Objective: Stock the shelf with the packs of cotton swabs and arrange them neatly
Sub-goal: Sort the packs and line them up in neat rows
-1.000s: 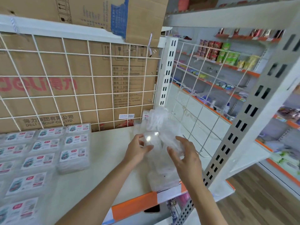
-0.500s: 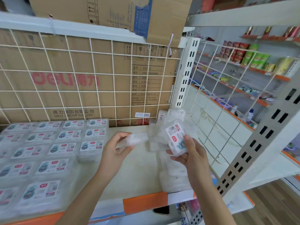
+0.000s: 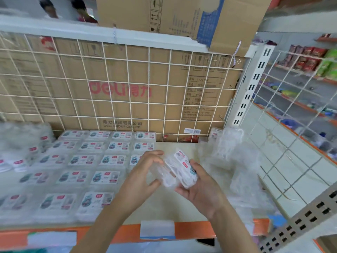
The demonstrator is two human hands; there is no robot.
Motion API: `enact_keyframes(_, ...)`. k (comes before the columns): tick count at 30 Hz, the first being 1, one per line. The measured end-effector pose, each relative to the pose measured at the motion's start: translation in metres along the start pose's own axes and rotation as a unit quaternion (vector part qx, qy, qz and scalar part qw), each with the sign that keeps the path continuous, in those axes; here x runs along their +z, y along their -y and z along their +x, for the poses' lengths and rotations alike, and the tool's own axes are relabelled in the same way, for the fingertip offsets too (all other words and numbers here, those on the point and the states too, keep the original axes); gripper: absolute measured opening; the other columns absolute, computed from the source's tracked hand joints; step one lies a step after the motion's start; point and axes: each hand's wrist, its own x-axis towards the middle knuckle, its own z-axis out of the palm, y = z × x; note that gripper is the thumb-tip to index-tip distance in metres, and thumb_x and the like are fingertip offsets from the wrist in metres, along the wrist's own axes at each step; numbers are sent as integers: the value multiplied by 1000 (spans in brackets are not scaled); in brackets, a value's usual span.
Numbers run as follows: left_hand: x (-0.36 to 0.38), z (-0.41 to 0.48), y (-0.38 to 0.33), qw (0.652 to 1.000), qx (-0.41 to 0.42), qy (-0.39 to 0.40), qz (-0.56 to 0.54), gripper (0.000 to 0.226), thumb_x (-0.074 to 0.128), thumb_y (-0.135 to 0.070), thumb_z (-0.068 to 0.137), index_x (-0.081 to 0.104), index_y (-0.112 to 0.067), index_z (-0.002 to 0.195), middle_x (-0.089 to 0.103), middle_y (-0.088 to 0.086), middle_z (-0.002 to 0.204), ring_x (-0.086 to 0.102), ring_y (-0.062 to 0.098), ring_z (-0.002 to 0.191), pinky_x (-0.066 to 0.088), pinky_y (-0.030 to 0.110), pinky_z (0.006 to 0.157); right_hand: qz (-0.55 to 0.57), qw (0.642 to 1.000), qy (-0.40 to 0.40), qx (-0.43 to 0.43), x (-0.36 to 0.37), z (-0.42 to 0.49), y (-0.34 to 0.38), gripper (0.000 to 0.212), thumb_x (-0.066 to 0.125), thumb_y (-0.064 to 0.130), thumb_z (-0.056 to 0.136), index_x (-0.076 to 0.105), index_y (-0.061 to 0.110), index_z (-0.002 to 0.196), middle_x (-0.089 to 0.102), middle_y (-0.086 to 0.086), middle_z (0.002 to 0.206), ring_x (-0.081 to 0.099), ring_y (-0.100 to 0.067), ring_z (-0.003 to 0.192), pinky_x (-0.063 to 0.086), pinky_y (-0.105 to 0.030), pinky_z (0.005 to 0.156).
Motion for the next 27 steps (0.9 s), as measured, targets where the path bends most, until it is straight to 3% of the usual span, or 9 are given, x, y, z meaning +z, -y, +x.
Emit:
enact_keyframes(3,-5,-4,0,994,-74,-48,-66,61,54,8,81,41,-43,112,43,-21,132,41,-11,122,34,11,102,12,999,-18,-38,11,4,-7,22,50,27,92,66,13,99,73,-6,93,71,-17,78,57,-33,71)
enact_keyframes(5,-9,-5,-3,968,-154,-81,-179,57,48,10,89,41,-37,120,48,-10,129,52,-7,112,44,17,96,37,996,-50,-67,17,6,-10,21,49,25,95,65,11,101,74,-6,92,71,-17,77,58,-34,68)
enact_keyframes(7,-13,-4,-8,917,-236,-76,-314,42,58,-11,91,44,-30,126,57,-3,120,63,7,101,53,27,84,45,991,-79,-99,24,8,-13,21,49,23,95,65,9,100,74,-6,89,71,-17,74,59,-31,61)
enact_keyframes(9,-16,-2,-12,874,-298,-18,-384,57,68,-38,82,42,-31,132,66,-1,114,66,18,101,56,33,78,19,986,-111,-126,31,10,-19,22,50,23,95,66,9,99,74,-5,88,70,-19,78,58,-32,64)
enact_keyframes(10,-16,0,-14,866,-309,6,-393,59,69,-39,83,40,-33,134,69,-2,111,66,20,101,57,34,77,0,982,-130,-139,34,11,-23,22,50,25,95,66,10,97,74,-4,87,70,-19,82,57,-33,65)
enact_keyframes(15,-15,5,-15,867,-314,2,-387,54,59,-9,92,39,-27,138,70,0,109,67,20,100,58,32,75,-16,970,-166,-179,44,15,-37,23,48,27,97,65,12,94,72,-2,86,68,-18,84,52,-30,70)
enact_keyframes(18,-21,5,-9,865,-325,-8,-382,59,62,-16,80,43,-25,135,71,4,107,67,18,97,58,30,71,-25,960,-193,-203,43,17,-35,21,47,25,97,63,12,91,70,4,77,65,-13,78,49,-27,69)
enact_keyframes(22,-33,7,0,870,-333,-11,-364,46,49,-5,95,43,-33,130,69,3,110,66,20,101,57,31,75,-9,956,-210,-203,37,17,-25,18,51,26,95,62,15,86,69,5,69,60,-13,70,45,-27,64)
enact_keyframes(27,-42,11,10,873,-324,-2,-363,51,63,-20,77,48,-40,122,73,-3,98,68,18,96,56,39,80,-9,965,-165,-203,35,17,-21,11,58,22,90,62,12,89,69,-4,79,64,-14,68,50,-24,56)
